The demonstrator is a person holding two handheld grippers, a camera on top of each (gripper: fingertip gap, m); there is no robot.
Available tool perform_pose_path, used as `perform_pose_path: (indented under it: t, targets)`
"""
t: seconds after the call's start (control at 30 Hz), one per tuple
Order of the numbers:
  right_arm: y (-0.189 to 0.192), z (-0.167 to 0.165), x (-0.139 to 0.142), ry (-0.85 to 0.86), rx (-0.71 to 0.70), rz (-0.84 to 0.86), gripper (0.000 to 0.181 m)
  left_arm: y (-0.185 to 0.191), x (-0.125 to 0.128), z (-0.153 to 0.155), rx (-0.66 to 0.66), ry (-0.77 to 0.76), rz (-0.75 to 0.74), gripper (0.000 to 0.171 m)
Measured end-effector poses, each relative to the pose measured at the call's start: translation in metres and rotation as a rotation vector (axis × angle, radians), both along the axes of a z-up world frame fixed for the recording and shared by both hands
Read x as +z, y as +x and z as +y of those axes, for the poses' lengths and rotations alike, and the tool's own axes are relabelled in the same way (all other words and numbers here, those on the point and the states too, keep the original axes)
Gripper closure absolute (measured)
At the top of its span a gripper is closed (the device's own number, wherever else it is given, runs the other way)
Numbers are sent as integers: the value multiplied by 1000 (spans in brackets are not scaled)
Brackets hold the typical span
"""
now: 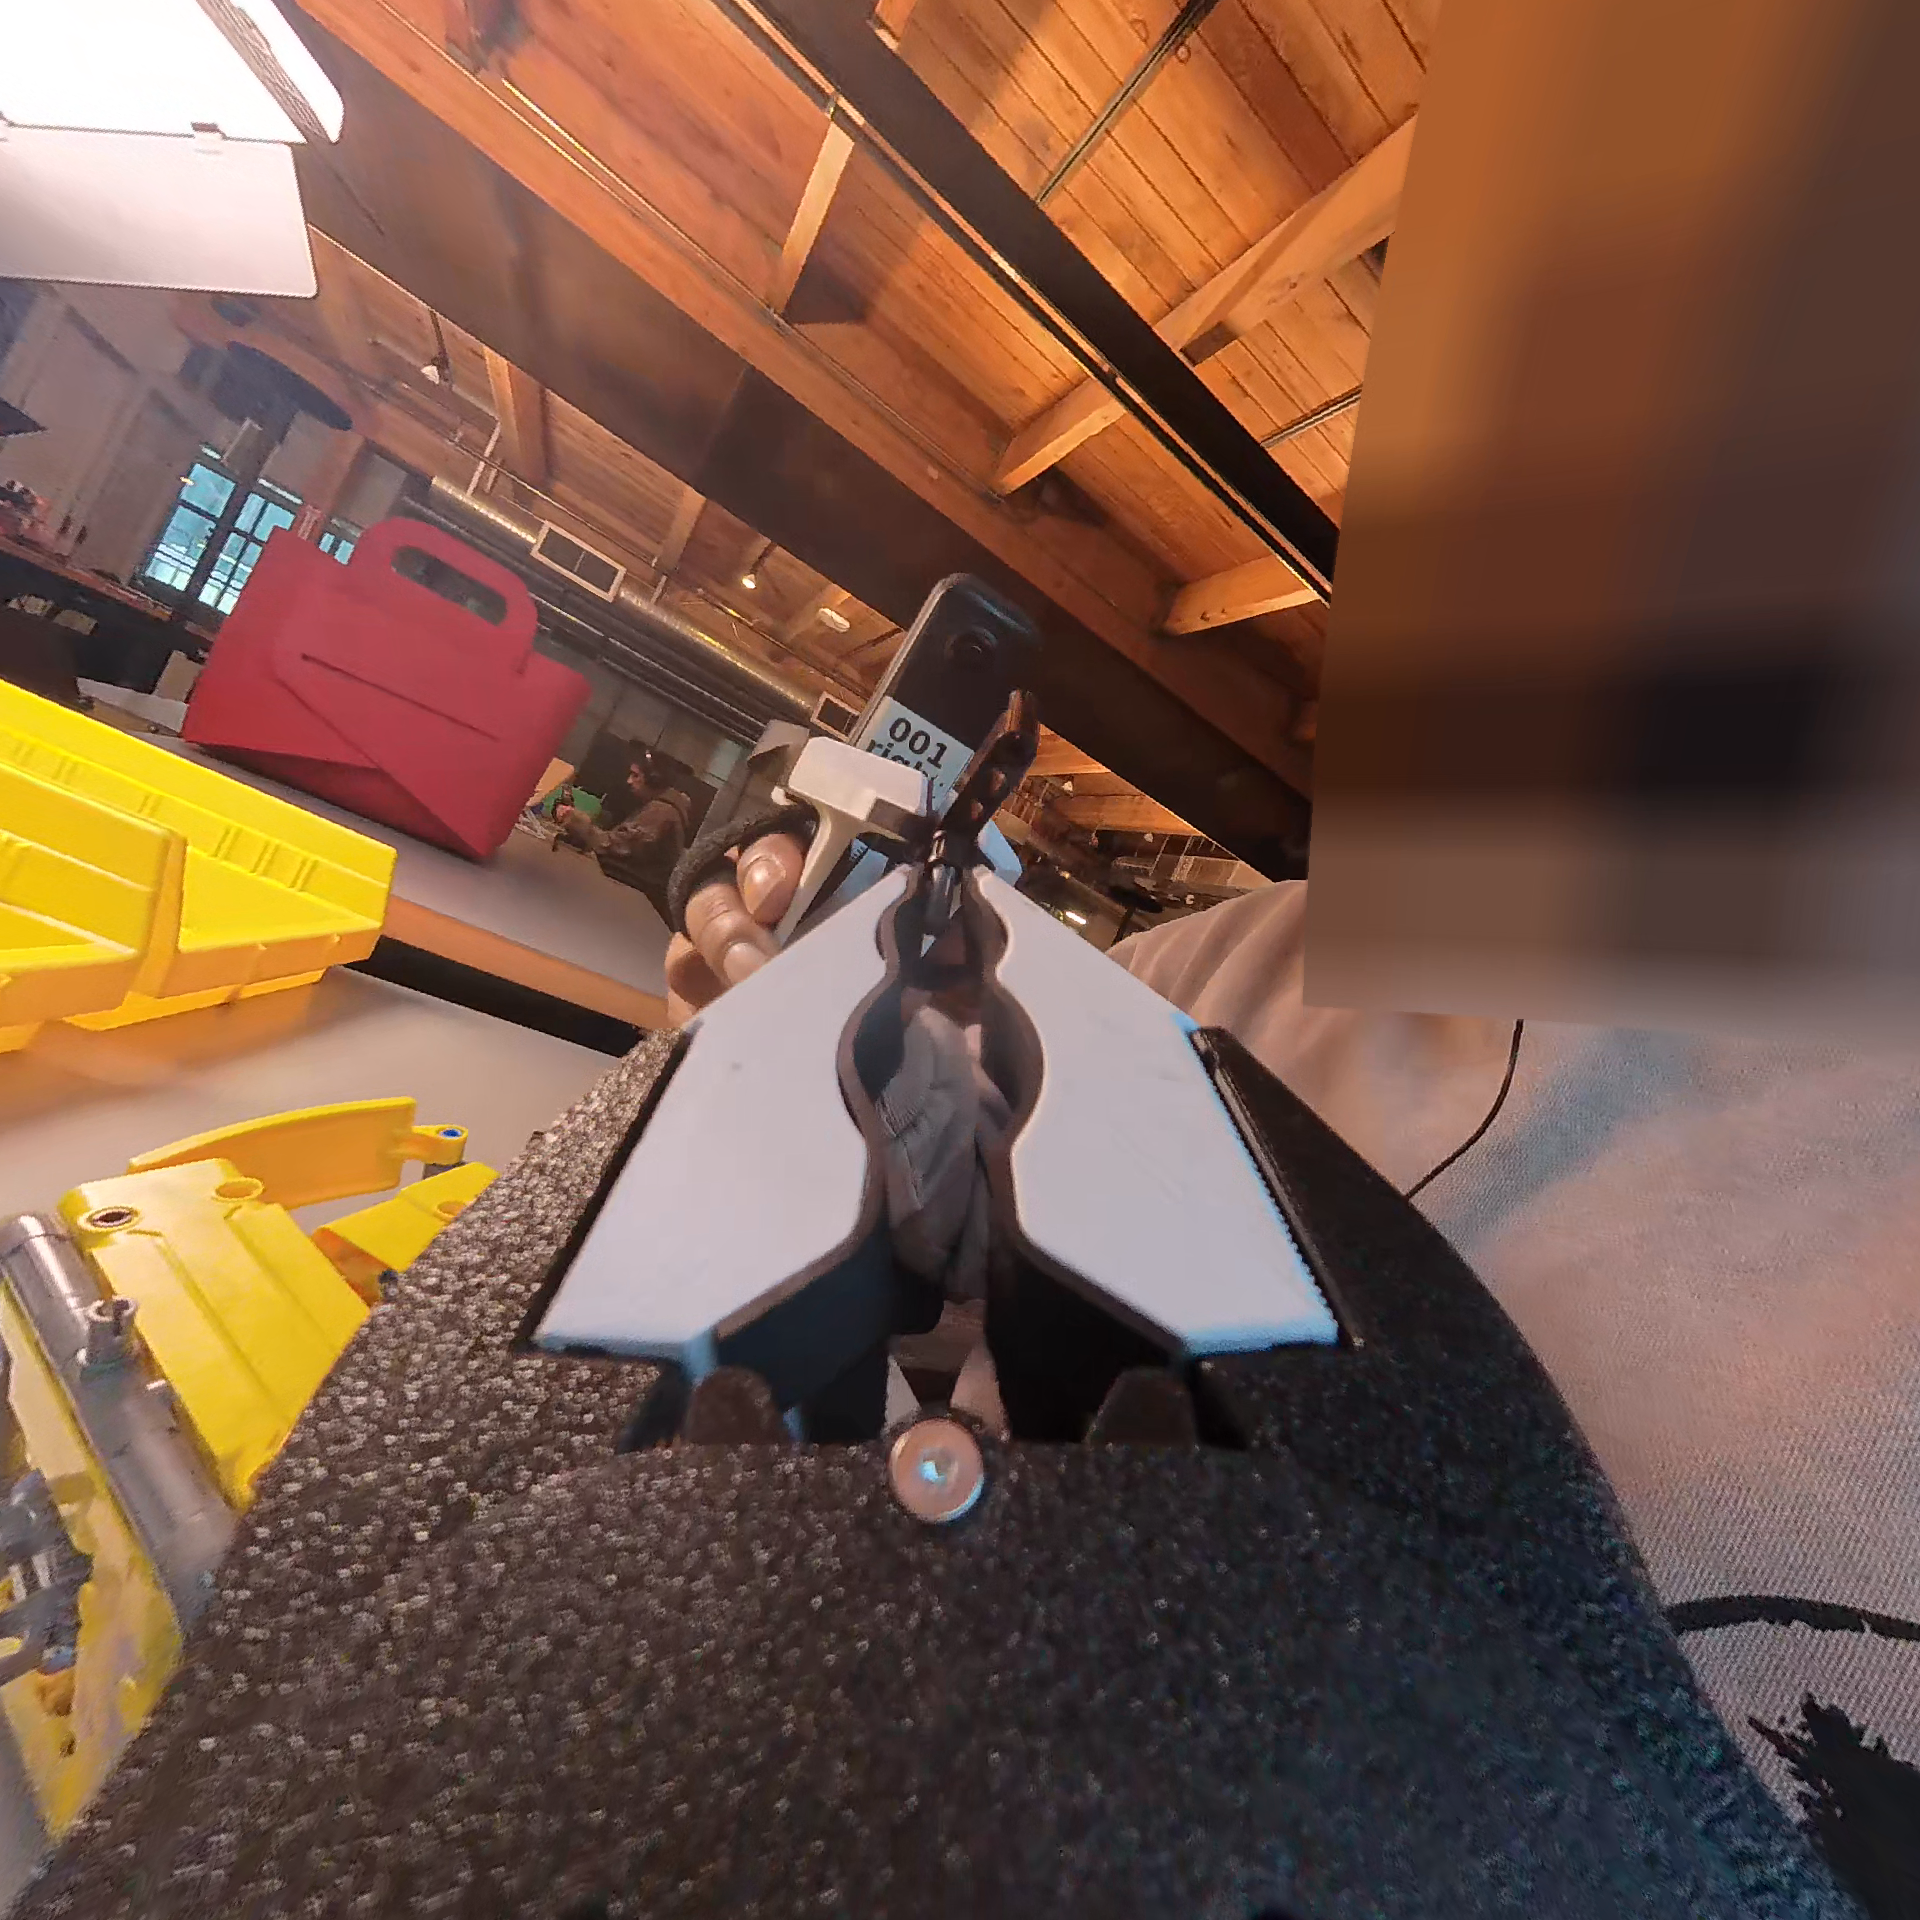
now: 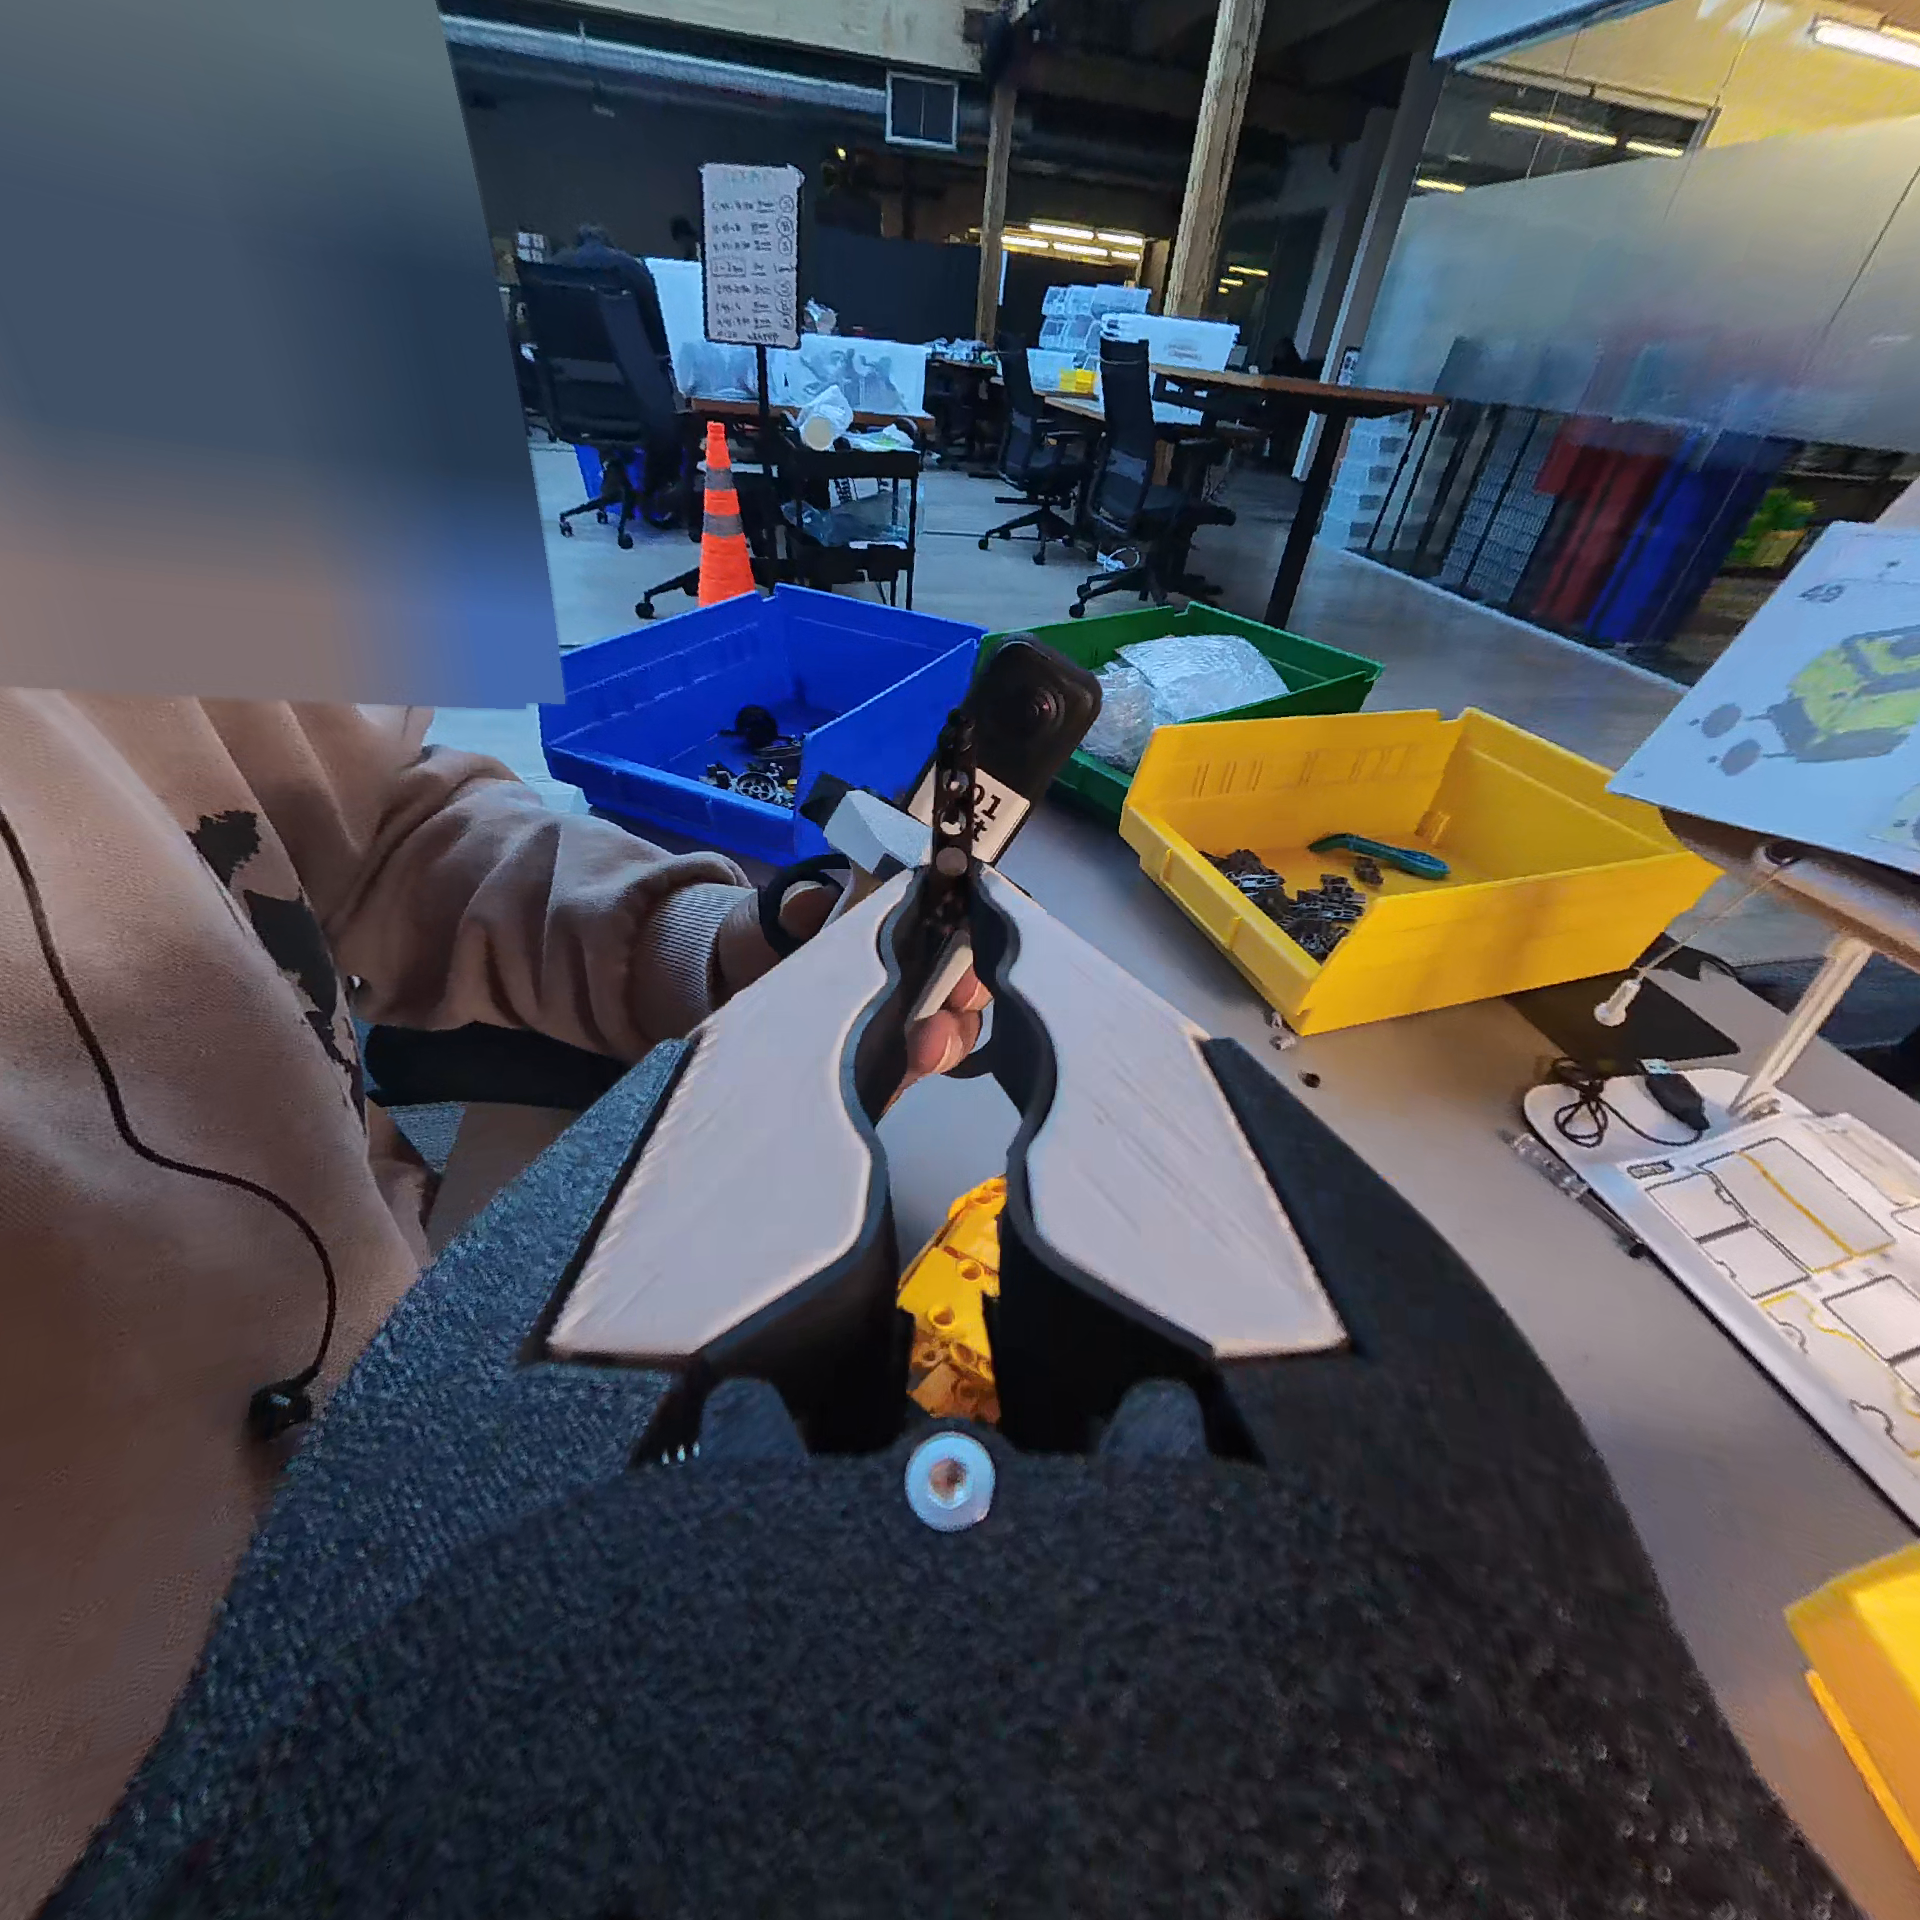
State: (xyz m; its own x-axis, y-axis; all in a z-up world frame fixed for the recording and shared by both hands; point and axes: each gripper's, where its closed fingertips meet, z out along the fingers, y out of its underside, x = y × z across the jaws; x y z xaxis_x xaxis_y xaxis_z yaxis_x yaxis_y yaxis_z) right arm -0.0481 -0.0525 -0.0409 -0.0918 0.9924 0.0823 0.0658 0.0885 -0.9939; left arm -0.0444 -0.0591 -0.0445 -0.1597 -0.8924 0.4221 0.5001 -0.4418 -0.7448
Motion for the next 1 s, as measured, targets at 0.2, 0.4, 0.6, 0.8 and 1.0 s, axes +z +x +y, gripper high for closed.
perform_pose_path:
  t: [0.2,0.4,0.6,0.8,1.0]
  targets:
    - [-1,6,-10,-21,4,-13,173,1,-11,7,48,6,73,166]
    - [-1,10,-22,-12,19,-16,175,4,-25,11,100,42,215,166]
    - [3,15,-32,-74,67,-38,175,6,-35,16,181,106,382,165]
    - [3,16,-33,-148,118,-16,175,1,-37,15,248,174,479,168]
    - [2,14,-35,-144,126,-21,175,0,-36,15,317,221,523,154]
